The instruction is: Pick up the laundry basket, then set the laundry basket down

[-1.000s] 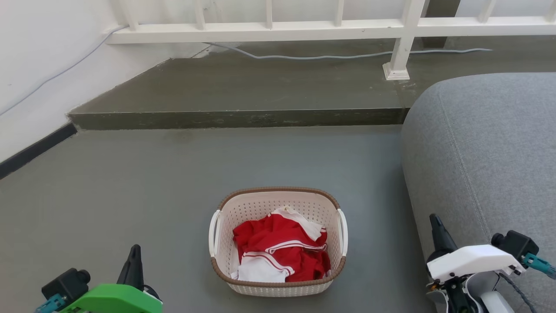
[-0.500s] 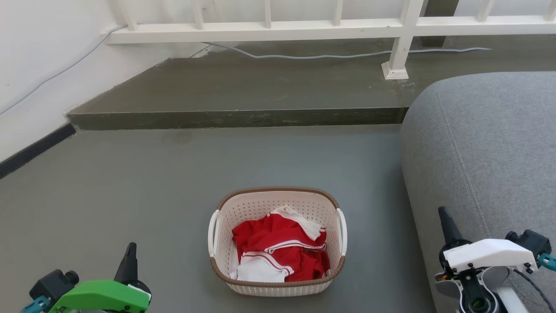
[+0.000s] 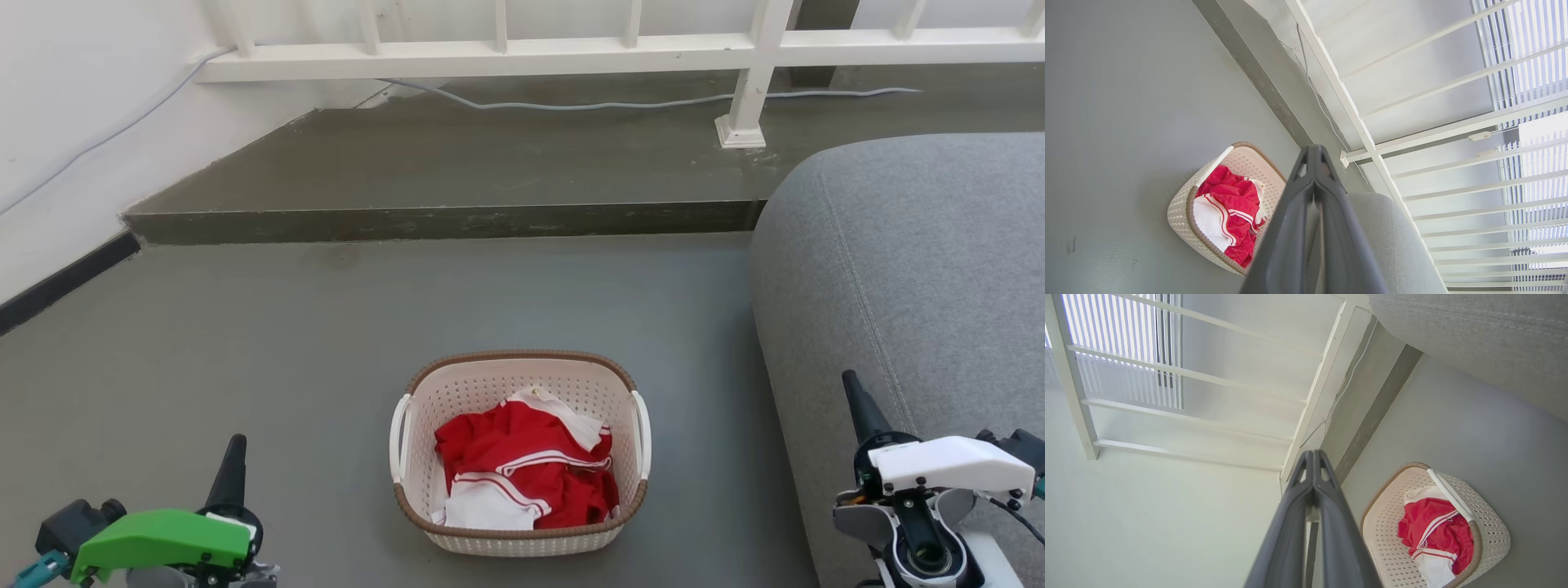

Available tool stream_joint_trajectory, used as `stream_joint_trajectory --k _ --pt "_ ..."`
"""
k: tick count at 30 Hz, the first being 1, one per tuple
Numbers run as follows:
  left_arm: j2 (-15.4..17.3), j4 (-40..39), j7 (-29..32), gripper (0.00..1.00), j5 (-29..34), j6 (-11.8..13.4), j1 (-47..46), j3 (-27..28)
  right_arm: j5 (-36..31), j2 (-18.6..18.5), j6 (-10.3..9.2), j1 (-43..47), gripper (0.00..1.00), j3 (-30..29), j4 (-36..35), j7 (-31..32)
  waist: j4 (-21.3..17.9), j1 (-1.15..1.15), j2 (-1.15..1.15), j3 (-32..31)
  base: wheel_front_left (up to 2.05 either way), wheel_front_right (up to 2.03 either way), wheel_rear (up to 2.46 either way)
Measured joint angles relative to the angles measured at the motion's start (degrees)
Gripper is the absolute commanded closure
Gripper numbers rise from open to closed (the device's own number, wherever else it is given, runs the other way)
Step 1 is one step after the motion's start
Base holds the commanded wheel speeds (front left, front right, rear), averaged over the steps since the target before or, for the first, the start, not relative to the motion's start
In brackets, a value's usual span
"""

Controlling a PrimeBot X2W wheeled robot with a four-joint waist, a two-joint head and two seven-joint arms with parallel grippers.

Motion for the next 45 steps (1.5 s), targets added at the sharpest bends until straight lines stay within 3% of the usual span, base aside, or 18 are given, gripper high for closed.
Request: stream_joint_trajectory --k 30,45 --pt "-0.86 1.42 5.27 1.00 -22.37 -4.28 -3.37 5.13 20.57 -0.23 4.04 -2.26 1.00 -6.54 -0.76 5.10 -0.38 0.00 0.00 0.13 0.00 0.00 0.00" --pt "-0.98 1.53 5.27 1.00 -22.59 -4.39 -3.59 5.30 21.15 -0.26 4.05 -2.34 1.00 -6.79 -0.82 5.10 -0.39 0.00 0.00 0.13 0.00 0.00 0.00"
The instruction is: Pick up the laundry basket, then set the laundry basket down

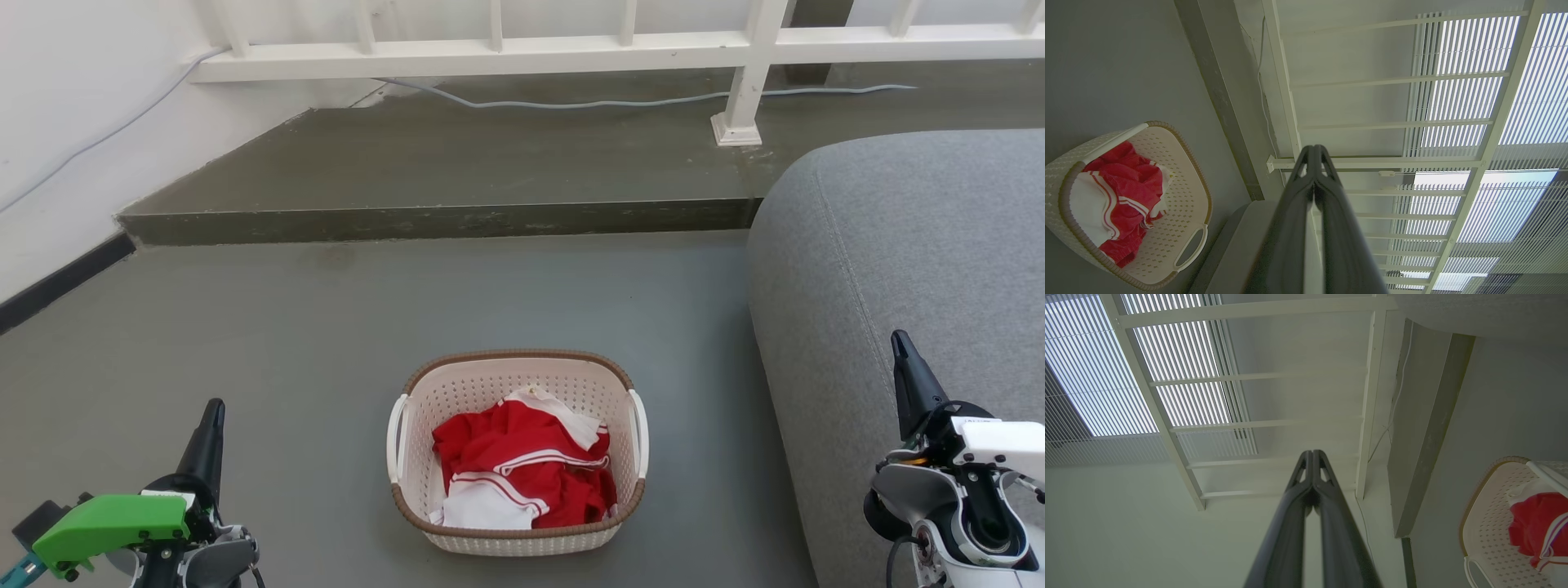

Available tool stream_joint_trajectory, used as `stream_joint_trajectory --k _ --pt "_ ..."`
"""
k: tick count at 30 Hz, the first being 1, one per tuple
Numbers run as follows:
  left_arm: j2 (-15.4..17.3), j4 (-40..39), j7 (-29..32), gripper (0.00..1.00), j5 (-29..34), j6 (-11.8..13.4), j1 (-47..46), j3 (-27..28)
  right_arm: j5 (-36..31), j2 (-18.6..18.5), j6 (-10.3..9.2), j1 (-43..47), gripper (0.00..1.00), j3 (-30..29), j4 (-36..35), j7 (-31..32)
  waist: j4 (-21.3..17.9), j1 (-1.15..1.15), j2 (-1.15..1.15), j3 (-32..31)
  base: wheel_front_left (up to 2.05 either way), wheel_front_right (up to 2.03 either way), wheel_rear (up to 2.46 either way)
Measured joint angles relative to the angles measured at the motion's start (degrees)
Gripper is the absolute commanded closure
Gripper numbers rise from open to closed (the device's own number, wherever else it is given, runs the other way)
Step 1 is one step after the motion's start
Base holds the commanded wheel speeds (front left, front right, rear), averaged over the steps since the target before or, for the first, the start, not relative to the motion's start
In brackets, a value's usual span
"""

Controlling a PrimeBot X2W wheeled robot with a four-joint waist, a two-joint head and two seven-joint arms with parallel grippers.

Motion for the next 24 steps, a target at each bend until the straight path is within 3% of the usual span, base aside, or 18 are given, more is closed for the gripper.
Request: stream_joint_trajectory --k 24 --pt "-0.04 0.14 0.04 1.00 0.00 -0.01 -0.02 0.11 0.00 0.01 0.00 0.00 1.00 -0.12 0.03 0.16 0.00 0.00 0.00 -0.01 0.00 0.00 0.00"
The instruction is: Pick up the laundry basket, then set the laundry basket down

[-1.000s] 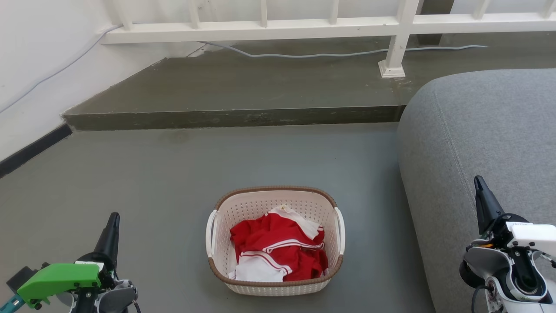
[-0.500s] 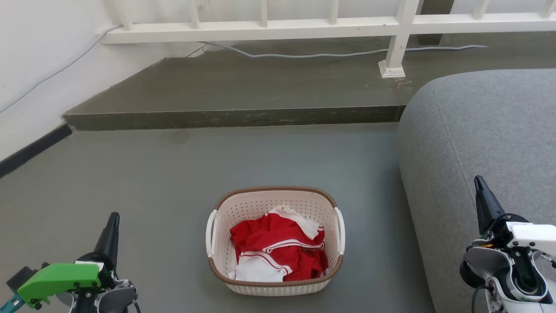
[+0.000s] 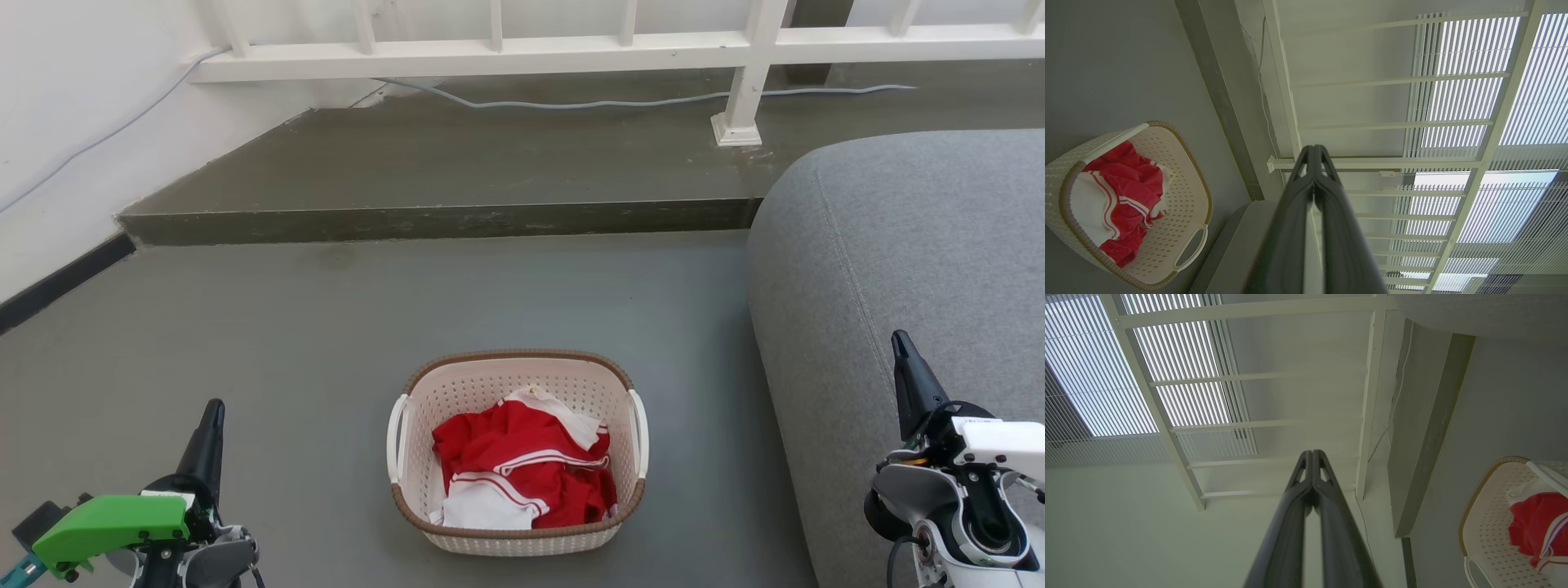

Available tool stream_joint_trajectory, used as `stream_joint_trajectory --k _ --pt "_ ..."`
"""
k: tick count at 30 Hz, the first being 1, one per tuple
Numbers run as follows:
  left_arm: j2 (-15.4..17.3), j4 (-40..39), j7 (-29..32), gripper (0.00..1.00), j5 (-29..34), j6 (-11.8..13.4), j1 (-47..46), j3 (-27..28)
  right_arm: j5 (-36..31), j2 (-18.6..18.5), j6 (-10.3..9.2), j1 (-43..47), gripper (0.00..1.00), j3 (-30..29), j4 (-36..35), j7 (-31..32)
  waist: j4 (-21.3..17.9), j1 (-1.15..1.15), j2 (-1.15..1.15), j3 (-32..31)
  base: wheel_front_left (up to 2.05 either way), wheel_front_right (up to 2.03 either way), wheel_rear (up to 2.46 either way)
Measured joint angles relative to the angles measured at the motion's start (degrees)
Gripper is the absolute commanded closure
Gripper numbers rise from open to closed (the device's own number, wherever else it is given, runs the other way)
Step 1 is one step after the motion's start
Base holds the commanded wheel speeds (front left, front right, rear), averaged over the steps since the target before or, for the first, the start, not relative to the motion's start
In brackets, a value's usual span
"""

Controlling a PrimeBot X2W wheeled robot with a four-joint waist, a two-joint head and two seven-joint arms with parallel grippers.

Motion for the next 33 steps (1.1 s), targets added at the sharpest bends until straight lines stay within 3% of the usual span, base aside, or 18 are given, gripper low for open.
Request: stream_joint_trajectory --k 33 --pt "-0.07 0.01 0.01 1.00 0.00 -0.03 -0.02 0.29 0.00 0.01 0.01 -0.01 1.00 -0.09 0.05 0.01 0.00 0.00 0.00 0.00 0.00 0.00 0.00"
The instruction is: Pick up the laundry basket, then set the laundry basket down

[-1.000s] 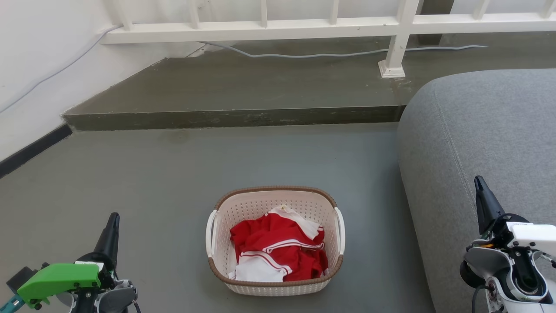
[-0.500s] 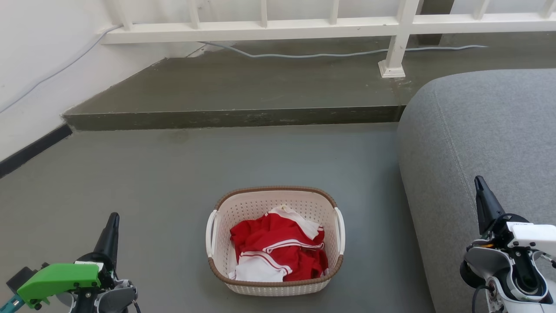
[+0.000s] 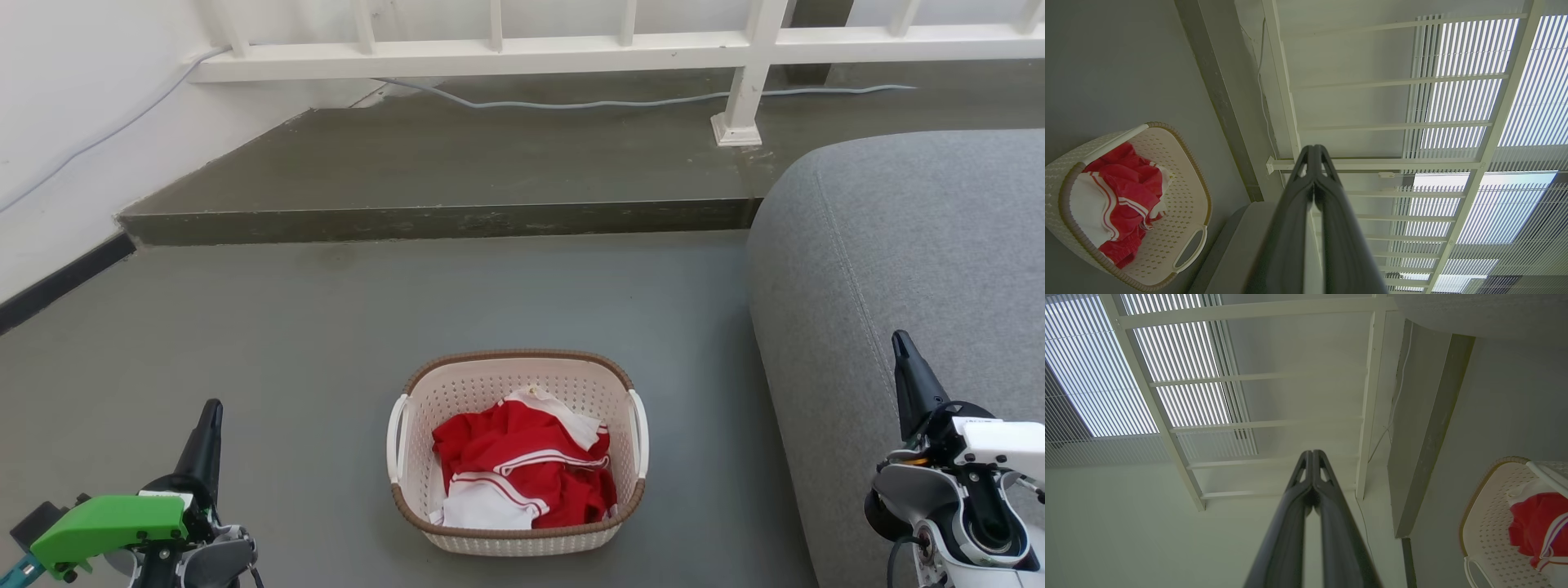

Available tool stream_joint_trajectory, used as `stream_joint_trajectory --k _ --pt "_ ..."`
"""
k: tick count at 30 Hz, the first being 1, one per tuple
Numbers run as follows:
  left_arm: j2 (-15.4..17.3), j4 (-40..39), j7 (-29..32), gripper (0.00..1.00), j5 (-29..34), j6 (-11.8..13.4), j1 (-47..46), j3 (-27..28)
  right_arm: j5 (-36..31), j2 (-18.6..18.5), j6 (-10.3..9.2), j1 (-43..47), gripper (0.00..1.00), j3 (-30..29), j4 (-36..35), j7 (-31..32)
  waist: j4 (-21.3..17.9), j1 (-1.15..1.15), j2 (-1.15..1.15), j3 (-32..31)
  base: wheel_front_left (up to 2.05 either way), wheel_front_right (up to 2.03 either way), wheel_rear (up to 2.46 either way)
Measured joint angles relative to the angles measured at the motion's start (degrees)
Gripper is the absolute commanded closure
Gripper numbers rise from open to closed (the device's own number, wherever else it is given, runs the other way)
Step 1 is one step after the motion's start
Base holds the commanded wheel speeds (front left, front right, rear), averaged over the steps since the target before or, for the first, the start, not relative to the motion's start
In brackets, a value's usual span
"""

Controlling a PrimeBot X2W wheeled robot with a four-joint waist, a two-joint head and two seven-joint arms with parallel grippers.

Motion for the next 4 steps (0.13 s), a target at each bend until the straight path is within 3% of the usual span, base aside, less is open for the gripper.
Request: stream_joint_trajectory --k 4 --pt "0.00 0.00 0.01 1.00 0.00 0.00 0.00 0.03 0.00 0.00 0.00 -0.01 1.00 -0.01 0.01 0.00 0.00 0.00 0.00 0.00 0.00 0.00 0.00"
